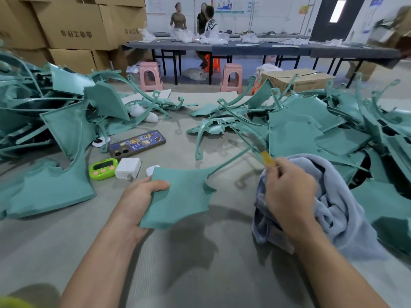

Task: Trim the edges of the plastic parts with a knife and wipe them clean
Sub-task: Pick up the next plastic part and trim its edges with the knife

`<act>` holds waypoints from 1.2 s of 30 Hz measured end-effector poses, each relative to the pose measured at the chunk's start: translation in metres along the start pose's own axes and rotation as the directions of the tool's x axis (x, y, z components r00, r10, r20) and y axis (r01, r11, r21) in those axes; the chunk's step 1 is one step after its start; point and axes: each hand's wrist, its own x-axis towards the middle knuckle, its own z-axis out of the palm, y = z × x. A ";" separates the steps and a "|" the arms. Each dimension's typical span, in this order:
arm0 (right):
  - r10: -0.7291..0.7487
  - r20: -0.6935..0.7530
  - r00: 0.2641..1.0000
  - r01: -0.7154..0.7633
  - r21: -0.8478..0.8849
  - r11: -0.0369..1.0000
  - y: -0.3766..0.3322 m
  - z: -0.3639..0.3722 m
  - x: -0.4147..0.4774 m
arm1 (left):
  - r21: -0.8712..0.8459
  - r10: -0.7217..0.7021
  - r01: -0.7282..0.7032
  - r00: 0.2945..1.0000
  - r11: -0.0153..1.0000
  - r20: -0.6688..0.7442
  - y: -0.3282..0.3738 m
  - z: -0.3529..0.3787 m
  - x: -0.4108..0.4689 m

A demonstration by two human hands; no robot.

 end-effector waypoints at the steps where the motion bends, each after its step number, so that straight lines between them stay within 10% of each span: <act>1: 0.026 -0.042 0.999 -0.024 0.037 0.999 0.004 -0.004 0.001 | 0.013 0.008 -0.008 1.000 1.000 -0.008 -0.001 0.000 0.000; 6: -0.262 0.252 0.932 0.221 0.178 0.959 -0.011 0.003 -0.026 | 0.015 0.013 -0.013 1.000 1.000 0.004 -0.002 0.000 0.001; 12: -0.019 -0.014 1.000 0.020 0.100 0.995 0.003 -0.005 -0.007 | 0.086 0.052 -0.051 0.999 0.995 -0.009 -0.005 0.006 0.001; 27: -0.337 0.536 0.774 0.106 0.415 0.904 0.003 -0.005 -0.008 | 0.035 0.022 -0.022 1.000 0.999 -0.005 -0.007 -0.002 0.005; 36: -0.349 0.505 0.789 0.147 0.397 0.906 0.002 -0.009 -0.011 | 0.021 0.018 -0.018 1.000 1.000 -0.001 -0.006 -0.004 0.005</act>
